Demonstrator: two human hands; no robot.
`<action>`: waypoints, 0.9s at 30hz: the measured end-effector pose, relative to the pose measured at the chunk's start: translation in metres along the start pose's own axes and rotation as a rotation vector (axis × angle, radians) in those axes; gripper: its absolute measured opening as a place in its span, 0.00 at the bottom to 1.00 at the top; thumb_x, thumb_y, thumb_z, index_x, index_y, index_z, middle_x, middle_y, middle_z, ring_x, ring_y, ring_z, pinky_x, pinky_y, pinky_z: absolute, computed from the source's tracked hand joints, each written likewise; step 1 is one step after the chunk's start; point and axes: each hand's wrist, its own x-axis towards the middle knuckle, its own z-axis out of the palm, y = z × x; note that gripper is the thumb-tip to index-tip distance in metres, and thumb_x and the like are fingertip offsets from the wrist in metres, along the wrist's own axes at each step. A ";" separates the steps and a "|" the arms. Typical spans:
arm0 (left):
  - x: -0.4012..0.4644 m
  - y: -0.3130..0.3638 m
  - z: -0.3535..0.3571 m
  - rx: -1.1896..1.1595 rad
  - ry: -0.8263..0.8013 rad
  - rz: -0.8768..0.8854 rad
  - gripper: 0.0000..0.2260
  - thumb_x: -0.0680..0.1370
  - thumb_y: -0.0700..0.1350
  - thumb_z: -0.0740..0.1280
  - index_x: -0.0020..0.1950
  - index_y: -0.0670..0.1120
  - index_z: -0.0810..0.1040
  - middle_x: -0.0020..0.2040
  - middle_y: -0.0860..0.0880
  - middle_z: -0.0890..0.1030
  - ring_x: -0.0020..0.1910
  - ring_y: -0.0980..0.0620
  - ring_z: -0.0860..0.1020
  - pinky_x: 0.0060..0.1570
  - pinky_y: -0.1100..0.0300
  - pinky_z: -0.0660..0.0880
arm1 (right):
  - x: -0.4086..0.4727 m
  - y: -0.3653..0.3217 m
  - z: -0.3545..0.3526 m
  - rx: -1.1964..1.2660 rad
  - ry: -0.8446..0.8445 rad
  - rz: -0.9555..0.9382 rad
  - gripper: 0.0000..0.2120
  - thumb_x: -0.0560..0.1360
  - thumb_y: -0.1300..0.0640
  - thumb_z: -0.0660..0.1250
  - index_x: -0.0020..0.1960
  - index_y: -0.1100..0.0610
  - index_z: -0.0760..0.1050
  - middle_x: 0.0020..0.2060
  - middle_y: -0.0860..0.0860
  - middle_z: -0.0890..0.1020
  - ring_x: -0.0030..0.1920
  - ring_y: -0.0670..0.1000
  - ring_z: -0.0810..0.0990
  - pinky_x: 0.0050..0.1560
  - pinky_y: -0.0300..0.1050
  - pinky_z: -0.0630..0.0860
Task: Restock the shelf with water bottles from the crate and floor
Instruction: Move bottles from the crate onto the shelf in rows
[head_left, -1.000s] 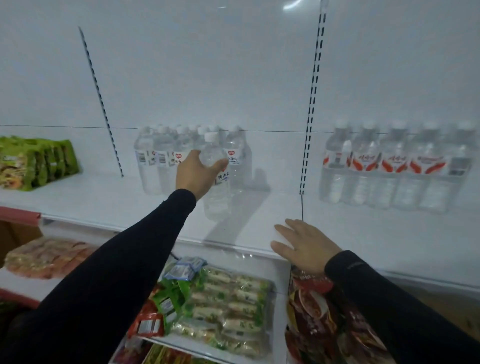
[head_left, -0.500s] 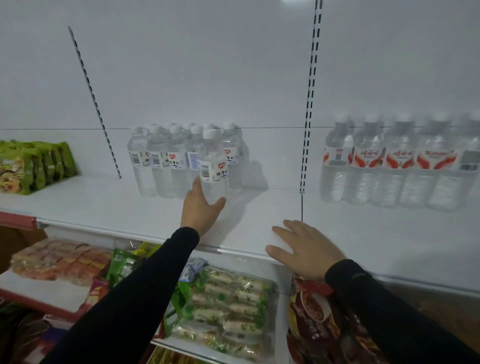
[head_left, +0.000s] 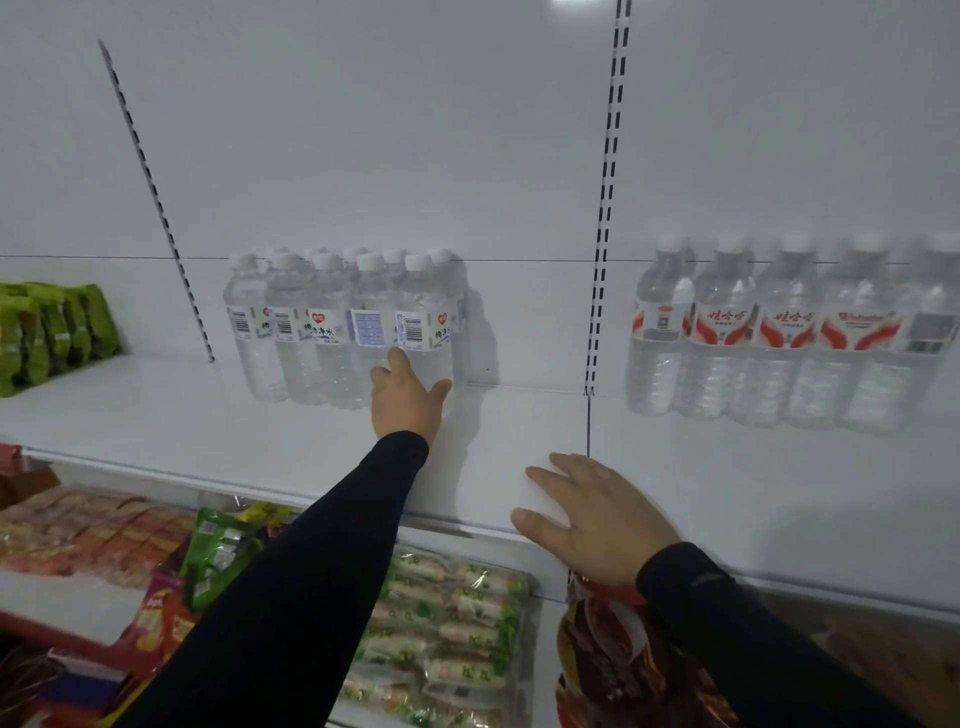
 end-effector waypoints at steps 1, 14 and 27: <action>0.002 0.000 0.003 0.013 0.001 -0.005 0.26 0.74 0.49 0.73 0.62 0.39 0.66 0.55 0.38 0.71 0.50 0.36 0.75 0.47 0.48 0.73 | 0.000 0.000 0.000 -0.002 -0.003 0.002 0.50 0.63 0.23 0.36 0.80 0.45 0.54 0.80 0.49 0.52 0.79 0.48 0.48 0.76 0.44 0.43; -0.014 0.007 -0.029 0.023 -0.131 0.040 0.22 0.77 0.53 0.67 0.65 0.41 0.70 0.59 0.39 0.75 0.54 0.42 0.76 0.48 0.57 0.67 | 0.001 -0.003 -0.003 -0.010 0.018 0.004 0.35 0.77 0.30 0.51 0.79 0.45 0.56 0.80 0.50 0.55 0.78 0.51 0.52 0.76 0.46 0.48; -0.178 -0.048 -0.110 -0.189 -0.267 0.198 0.13 0.78 0.53 0.67 0.60 0.50 0.77 0.49 0.53 0.81 0.49 0.58 0.79 0.49 0.64 0.74 | -0.098 -0.002 0.064 -0.035 0.577 -0.287 0.20 0.79 0.49 0.62 0.63 0.62 0.78 0.64 0.61 0.77 0.63 0.60 0.76 0.64 0.54 0.71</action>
